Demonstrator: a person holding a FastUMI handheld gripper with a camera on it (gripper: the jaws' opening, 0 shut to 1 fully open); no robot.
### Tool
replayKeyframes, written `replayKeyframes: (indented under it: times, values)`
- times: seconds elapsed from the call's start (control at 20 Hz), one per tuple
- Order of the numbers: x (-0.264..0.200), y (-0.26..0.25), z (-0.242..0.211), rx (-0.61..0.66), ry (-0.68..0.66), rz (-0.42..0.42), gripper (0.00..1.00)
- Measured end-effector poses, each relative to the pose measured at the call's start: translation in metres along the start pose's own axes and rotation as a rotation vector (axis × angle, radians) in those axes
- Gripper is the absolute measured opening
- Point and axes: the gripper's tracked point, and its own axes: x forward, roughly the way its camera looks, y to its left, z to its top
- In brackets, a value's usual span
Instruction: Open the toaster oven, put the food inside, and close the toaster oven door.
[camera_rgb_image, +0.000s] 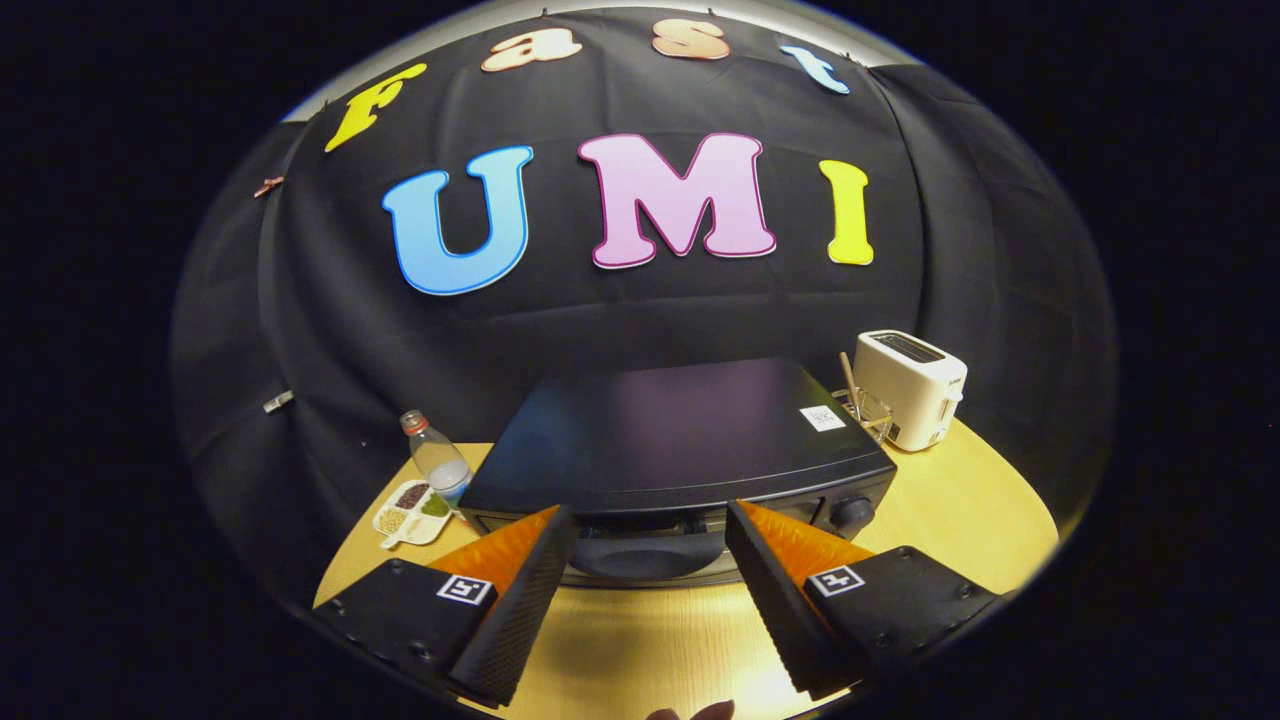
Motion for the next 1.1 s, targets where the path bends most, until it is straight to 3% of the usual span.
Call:
replayKeyframes:
  times: [0.25,0.4,0.6,0.85,1.1]
  values:
    - [0.029,0.002,-0.017,-0.090,0.015,-0.048,0.99]
    - [0.026,0.002,-0.024,-0.077,0.028,-0.050,0.99]
    - [-0.005,0.002,-0.045,-0.080,0.053,-0.033,0.98]
    - [-0.046,-0.007,-0.108,-0.064,0.151,-0.033,0.98]
    - [-0.058,-0.013,-0.156,-0.058,0.247,-0.032,0.98]
